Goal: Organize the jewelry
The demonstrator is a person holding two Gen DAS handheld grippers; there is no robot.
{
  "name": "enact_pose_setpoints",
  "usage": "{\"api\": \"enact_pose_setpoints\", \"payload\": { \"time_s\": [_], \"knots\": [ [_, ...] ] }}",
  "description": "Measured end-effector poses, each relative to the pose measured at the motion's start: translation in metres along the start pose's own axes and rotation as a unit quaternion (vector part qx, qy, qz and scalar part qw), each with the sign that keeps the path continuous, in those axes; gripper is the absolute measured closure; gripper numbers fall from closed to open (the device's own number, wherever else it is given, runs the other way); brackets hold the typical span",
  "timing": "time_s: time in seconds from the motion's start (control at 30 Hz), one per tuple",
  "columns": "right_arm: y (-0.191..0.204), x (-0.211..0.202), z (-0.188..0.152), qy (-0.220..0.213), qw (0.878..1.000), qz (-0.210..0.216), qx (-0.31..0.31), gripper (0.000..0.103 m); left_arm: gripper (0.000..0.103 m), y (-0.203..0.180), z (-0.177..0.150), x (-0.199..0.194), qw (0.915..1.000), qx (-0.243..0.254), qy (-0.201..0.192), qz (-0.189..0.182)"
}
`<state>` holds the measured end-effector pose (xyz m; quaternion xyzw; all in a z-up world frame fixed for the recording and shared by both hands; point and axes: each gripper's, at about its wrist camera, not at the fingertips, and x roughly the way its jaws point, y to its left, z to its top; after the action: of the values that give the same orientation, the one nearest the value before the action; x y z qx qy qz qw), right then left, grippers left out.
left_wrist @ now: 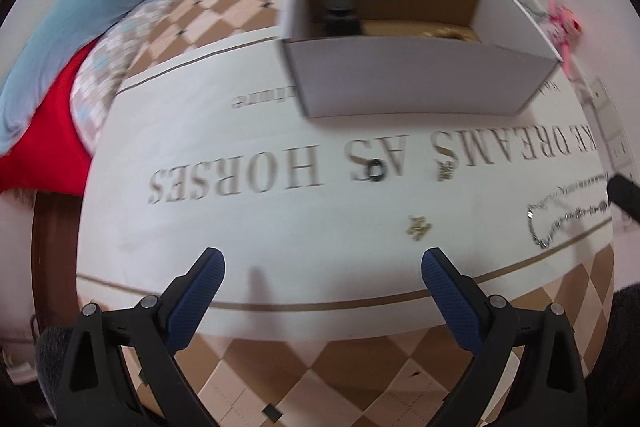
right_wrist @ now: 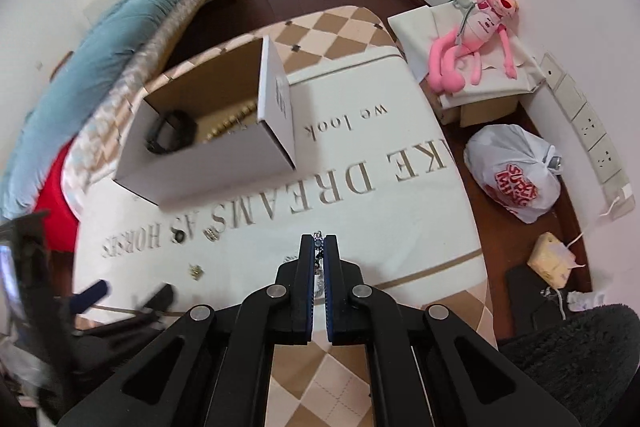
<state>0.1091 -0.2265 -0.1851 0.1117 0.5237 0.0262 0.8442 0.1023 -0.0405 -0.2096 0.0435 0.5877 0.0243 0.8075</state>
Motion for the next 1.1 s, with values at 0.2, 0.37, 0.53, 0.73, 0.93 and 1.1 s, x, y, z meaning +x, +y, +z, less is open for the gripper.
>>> {"api": "enact_pose_setpoints", "payload": {
  "time_s": [0.2, 0.37, 0.53, 0.73, 0.93, 1.1],
  "knots": [
    [-0.014, 0.007, 0.002, 0.011, 1.000, -0.004, 0.014, 0.099, 0.027, -0.019, 0.007, 0.011, 0.9995, 0.031, 0.005, -0.005],
    [-0.025, 0.013, -0.001, 0.018, 0.999, -0.011, 0.025, 0.099, 0.039, -0.030, 0.011, 0.012, 0.9989, 0.045, -0.004, -0.009],
    [-0.030, 0.017, 0.000, 0.021, 0.999, -0.014, 0.031, 0.099, 0.082, -0.042, 0.013, 0.009, 0.9975, 0.065, -0.010, -0.026],
    [-0.030, 0.016, 0.001, 0.021, 0.999, -0.011, 0.032, 0.099, 0.099, -0.049, 0.009, 0.008, 0.9963, 0.080, -0.009, -0.030],
    [-0.018, -0.002, 0.009, 0.012, 0.999, 0.018, 0.025, 0.100, 0.102, -0.033, 0.006, -0.009, 0.9969, 0.055, -0.007, -0.055],
    [0.002, -0.032, 0.024, -0.012, 0.999, 0.051, 0.003, 0.100, 0.102, -0.008, 0.018, -0.045, 0.9961, 0.020, -0.029, -0.081]
  ]
}}
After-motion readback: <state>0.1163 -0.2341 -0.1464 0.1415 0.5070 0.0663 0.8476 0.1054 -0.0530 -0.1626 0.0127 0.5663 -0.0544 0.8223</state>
